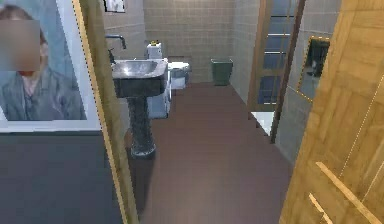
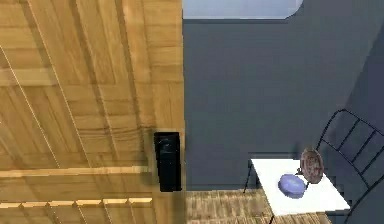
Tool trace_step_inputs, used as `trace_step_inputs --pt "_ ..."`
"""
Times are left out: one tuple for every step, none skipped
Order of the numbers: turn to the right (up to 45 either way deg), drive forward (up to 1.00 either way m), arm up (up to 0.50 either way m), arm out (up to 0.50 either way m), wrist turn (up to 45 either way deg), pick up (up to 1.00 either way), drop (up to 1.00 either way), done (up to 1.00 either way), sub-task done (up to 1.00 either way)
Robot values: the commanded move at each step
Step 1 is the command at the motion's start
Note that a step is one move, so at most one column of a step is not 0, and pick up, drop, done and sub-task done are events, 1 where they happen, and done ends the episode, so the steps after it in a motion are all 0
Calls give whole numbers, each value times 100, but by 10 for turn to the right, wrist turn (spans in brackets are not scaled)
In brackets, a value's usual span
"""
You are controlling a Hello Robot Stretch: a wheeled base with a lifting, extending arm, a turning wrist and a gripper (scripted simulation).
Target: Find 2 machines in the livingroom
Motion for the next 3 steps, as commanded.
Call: trace_step_inputs --pt "0 45 0 0 0 0 0 0 0" --pt "-30 0 0 0 0 0 0 0 0" --pt "0 30 0 0 0 0 0 0 0"
